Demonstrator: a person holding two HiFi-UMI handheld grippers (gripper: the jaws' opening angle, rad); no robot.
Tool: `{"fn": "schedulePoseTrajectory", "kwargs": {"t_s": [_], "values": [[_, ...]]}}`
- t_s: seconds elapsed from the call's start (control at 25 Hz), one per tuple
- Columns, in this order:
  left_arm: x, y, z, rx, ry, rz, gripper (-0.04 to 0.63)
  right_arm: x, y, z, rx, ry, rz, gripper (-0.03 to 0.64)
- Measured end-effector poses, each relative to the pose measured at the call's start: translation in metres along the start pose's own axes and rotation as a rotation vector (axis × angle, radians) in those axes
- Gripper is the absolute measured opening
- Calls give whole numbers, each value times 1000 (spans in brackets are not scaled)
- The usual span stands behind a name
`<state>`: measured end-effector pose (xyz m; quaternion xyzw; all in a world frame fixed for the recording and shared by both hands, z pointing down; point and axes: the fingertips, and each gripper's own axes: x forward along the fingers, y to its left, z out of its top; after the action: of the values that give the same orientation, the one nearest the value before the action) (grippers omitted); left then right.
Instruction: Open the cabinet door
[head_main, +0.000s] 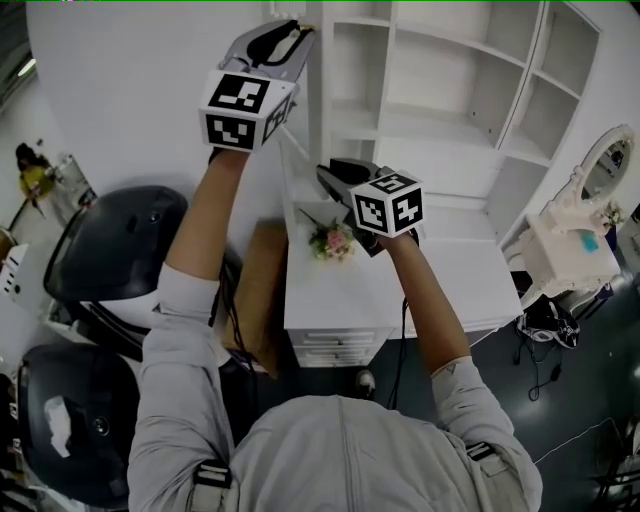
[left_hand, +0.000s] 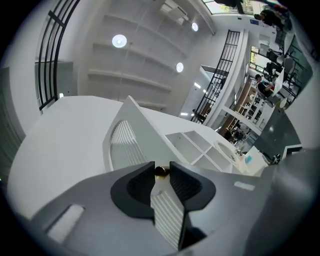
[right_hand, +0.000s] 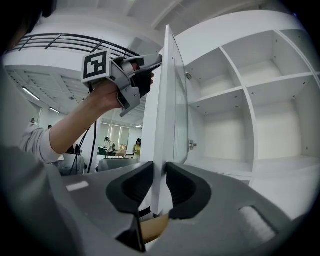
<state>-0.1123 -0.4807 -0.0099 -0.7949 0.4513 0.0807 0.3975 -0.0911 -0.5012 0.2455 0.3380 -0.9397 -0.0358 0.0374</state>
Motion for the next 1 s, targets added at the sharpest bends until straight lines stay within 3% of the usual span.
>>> {"fn": "schedulePoseTrajectory", "kwargs": {"t_s": [0.16, 0.28, 0.4, 0.76, 1.0], "values": [[-22, 19, 0, -32, -12, -6, 100, 14, 25, 2, -9, 0, -20, 91], [-41, 35, 2, -3, -18, 11, 61, 30, 44, 4, -7, -20, -9, 100], [-52, 46, 3, 9, -10, 8, 91, 43, 58, 7, -18, -28, -12, 106], [-83, 74, -11, -23, 0, 19, 89, 75, 87, 9, -34, -28, 4, 114], [-95, 67, -25, -37, 17, -7, 98, 80, 89, 10, -46, -7, -5, 117]]}}
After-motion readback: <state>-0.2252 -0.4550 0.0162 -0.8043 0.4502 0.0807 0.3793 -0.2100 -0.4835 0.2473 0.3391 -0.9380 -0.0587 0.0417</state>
